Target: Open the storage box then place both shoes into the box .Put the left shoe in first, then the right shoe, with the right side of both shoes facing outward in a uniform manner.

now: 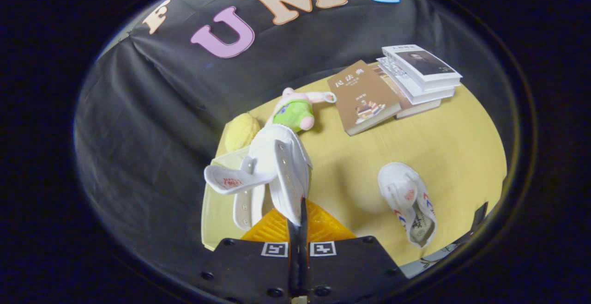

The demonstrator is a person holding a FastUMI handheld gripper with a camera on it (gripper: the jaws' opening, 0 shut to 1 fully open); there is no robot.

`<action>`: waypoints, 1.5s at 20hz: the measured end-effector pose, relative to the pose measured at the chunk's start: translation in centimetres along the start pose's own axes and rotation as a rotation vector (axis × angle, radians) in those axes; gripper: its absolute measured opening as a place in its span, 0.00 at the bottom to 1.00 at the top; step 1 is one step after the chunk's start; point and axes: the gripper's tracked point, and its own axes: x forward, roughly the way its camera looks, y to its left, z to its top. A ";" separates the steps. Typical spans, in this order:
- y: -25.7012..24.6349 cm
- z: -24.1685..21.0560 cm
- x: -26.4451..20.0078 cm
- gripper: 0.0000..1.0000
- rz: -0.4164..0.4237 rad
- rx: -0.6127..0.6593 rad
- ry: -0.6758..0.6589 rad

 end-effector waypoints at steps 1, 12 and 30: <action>1.1 0.0 0.1 0.03 0.016 0.005 0.000; 10.2 -4.0 5.6 0.04 0.061 -0.048 0.074; 10.6 -12.2 15.8 0.04 -0.105 -0.032 0.231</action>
